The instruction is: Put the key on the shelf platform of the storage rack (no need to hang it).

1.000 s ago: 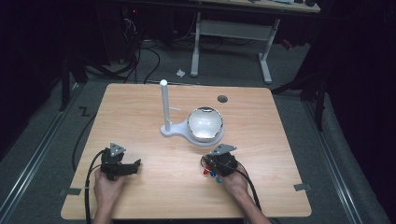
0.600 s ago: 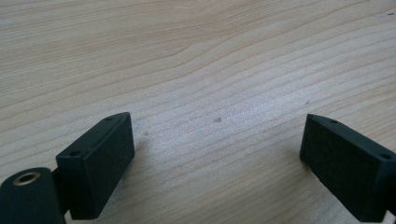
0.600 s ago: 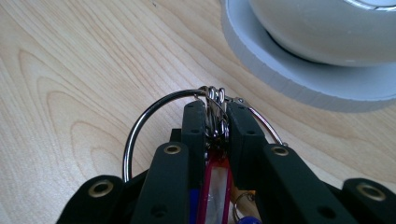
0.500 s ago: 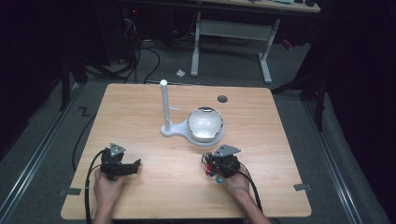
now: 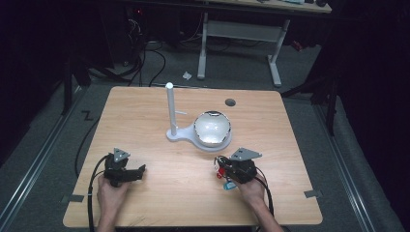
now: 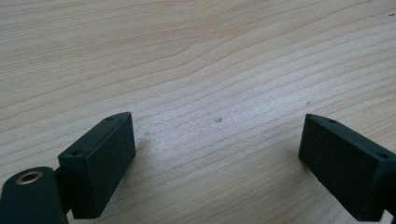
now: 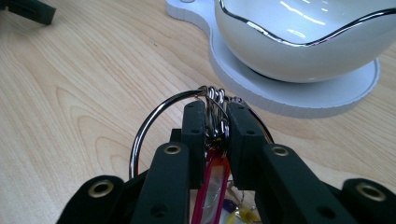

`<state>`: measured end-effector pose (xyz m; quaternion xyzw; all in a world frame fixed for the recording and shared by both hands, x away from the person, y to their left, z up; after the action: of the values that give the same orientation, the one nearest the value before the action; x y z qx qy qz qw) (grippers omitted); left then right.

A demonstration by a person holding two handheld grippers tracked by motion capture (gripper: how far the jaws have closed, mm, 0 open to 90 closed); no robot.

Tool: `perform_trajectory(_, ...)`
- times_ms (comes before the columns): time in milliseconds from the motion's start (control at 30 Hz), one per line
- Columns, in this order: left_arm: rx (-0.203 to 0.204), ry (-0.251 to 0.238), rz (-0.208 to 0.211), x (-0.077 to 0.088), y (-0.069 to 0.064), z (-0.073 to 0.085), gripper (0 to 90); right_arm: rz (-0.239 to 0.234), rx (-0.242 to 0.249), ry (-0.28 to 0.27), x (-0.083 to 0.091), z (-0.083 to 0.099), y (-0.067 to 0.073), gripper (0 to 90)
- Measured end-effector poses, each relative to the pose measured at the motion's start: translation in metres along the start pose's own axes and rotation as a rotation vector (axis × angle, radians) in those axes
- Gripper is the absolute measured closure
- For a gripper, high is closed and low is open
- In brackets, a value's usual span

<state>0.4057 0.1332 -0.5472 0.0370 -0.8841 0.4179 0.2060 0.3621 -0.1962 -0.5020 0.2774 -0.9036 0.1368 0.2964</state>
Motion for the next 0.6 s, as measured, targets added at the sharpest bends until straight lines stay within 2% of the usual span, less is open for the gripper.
perform_trajectory(200, -0.003, 0.001, 0.003, 0.000, 0.000, 0.000, 11.4, -0.008, -0.010, -0.021, 0.011, -0.002, -0.003, 79.2)
perform_trajectory(367, -0.003, 0.001, 0.003, 0.000, 0.000, 0.000, 11.6, 0.000, -0.021, -0.052, 0.026, -0.008, -0.009, 80.2)
perform_trajectory(600, -0.005, 0.001, 0.004, 0.000, 0.000, 0.000, 11.9, -0.007, -0.030, -0.070, 0.035, -0.011, -0.015, 80.3)
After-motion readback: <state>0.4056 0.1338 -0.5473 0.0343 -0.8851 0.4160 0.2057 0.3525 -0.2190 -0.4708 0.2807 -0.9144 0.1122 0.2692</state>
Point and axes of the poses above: each handheld gripper's, and its own axes: x roughly backward along the jaws, z roughly out of its underside, y roughly to its left, the point moved 2 cm from there along -x, roughly forward along the jaws, and after that the axes turned 6 degrees about z, right-handed, at the moved point
